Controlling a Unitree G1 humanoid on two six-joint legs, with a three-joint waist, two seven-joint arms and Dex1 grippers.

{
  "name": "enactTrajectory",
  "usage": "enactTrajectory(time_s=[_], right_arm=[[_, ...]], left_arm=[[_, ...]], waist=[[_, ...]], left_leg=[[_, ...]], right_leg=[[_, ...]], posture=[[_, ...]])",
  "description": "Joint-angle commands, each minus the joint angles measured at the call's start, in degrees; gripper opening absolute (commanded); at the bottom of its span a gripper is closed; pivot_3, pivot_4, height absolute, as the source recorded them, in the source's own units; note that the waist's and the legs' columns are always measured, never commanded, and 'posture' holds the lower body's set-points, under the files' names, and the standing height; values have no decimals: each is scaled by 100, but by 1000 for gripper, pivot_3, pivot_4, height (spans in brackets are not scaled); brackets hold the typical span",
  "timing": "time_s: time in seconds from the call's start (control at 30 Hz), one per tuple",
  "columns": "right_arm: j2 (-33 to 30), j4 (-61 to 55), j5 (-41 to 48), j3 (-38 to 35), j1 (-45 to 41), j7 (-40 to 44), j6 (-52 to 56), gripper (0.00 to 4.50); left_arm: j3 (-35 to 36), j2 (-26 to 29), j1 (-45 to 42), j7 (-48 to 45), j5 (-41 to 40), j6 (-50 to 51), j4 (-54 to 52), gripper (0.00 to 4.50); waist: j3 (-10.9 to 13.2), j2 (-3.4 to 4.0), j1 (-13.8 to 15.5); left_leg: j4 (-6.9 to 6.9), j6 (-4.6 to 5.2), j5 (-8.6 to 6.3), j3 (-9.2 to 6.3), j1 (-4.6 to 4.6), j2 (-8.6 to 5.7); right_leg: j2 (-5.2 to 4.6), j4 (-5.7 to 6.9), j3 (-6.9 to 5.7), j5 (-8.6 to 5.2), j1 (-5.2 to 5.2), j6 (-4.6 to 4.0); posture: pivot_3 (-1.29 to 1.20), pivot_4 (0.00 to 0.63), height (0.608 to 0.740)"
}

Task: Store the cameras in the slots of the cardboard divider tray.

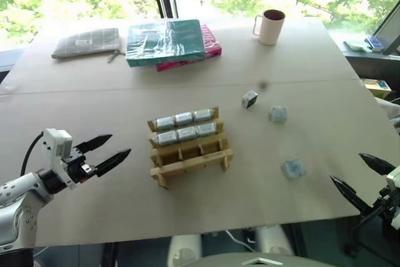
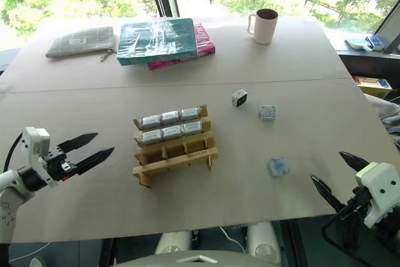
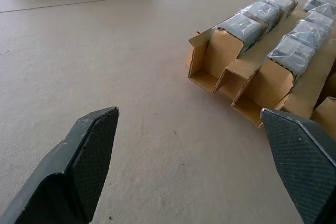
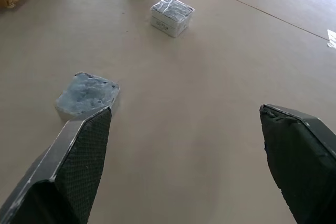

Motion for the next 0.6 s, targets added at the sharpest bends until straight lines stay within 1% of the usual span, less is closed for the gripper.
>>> enactTrajectory(time_s=[0.03, 0.1, 0.13, 0.2, 0.27, 0.37, 0.5, 0.6], right_arm=[[-205, -330, -55, 210, -9, -103, 217, 4465], [-511, -700, 273, 643, -45, -4, 790, 4465], [-613, -758, 372, 785, -90, 47, 901, 4465], [-763, -652, 383, 1005, -234, 160, 871, 4465], [-960, -452, 234, 1216, -360, 369, 718, 4465], [-1190, -110, -231, 1496, -608, 513, 286, 4465], [-1438, 392, -778, 1848, -903, 694, -311, 4465], [-1656, 897, -1143, 2155, -1229, 871, -768, 4465]], left_arm=[[111, 171, -266, -553, -300, -58, 1, 4500], [97, 342, -572, -1410, -777, 97, 80, 4500], [63, 430, -649, -1756, -870, 131, 132, 4500], [-61, 599, -681, -2362, -822, 23, 212, 4500], [-113, 708, -821, -2611, -884, 120, 277, 4500], [-384, 951, -809, -2975, -908, -192, 266, 4500], [-696, 1221, -593, -3007, -1147, -577, 171, 4500], [-849, 1323, -458, -3007, -1298, -788, 40, 4500]], waist=[[0, 0, 13], [4, -6, 29], [3, -9, 40], [2, -6, 52], [5, 5, 44], [3, -3, 64], [4, 0, 98], [5, 1, 103]], left_leg=[[0, -1, -1, -1, 0, 0], [2, -4, -3, -6, 3, -1], [7, -3, -3, -9, 2, 0], [19, -3, -2, -14, 10, 0], [30, -4, -3, -13, 20, -6], [46, -5, -4, -14, 26, -11], [54, -9, -7, -17, 24, -9], [54, -1, -2, -15, 16, -8]], right_leg=[[0, 1, 0, -1, 0, 2], [3, 20, 0, -11, -1, 13], [3, 29, -2, -22, -4, 29], [3, 38, -4, -25, 1, 33], [-4, 39, 3, -23, 7, 32], [-10, 49, 5, -22, 10, 32], [-9, 57, 4, -22, 8, 31], [-6, 57, 4, -22, 7, 31]], posture=[[0, 150, 740], [0, 150, 740], [0, 150, 740], [0, 150, 740], [0, 150, 740], [0, 150, 740], [0, 150, 740], [0, 150, 740]])
